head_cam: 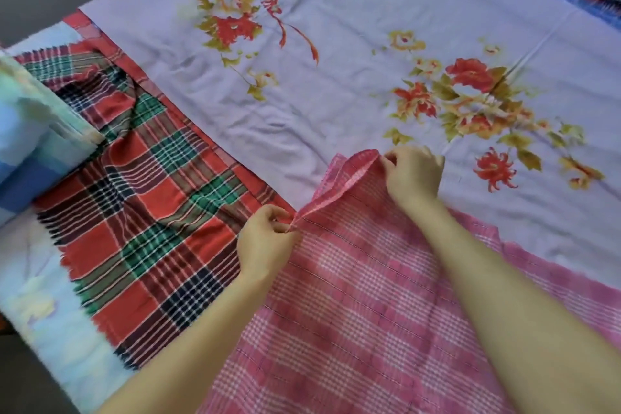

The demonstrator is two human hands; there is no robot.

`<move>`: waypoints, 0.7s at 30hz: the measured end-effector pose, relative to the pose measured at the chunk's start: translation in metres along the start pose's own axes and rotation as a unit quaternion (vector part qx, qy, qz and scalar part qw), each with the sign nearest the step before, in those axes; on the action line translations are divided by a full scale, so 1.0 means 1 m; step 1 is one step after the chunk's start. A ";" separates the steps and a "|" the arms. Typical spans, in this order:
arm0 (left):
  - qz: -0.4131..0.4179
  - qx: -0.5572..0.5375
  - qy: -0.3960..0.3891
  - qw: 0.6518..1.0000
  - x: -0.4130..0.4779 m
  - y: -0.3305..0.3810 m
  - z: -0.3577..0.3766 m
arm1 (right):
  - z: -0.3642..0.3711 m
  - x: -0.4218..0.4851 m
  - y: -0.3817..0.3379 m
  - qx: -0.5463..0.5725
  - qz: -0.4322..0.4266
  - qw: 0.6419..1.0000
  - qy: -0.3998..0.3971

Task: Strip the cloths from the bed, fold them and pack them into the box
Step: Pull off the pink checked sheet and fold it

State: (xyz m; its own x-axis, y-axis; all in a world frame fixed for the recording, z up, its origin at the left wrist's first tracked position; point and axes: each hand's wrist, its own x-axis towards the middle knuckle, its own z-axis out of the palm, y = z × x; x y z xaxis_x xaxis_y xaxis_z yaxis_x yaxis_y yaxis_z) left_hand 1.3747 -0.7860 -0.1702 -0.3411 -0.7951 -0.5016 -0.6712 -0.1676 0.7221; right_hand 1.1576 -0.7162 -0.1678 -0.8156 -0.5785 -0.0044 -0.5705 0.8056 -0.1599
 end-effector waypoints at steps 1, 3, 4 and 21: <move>0.012 0.049 -0.003 0.999 0.004 -0.001 0.003 | 0.004 0.004 -0.002 -0.010 0.000 1.000 -0.028; 0.024 0.130 -0.009 0.991 0.012 -0.003 0.009 | 0.010 0.007 -0.008 -0.009 0.011 0.998 -0.060; 0.033 0.158 -0.012 0.987 0.014 -0.002 0.011 | 0.011 0.005 -0.009 -0.002 0.010 0.998 -0.060; 0.341 0.502 -0.125 0.785 -0.014 0.034 0.142 | -0.038 -0.120 0.276 -0.186 0.101 0.972 -0.099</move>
State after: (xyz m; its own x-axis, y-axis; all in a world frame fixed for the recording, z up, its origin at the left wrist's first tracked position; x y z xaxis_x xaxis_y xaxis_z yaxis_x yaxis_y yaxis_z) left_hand 1.2629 -0.6980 -0.2067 -0.8810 -0.3400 -0.3290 -0.4136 0.8910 0.1870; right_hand 1.0941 -0.4196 -0.1737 -0.9011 -0.3873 -0.1949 -0.4261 0.8743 0.2323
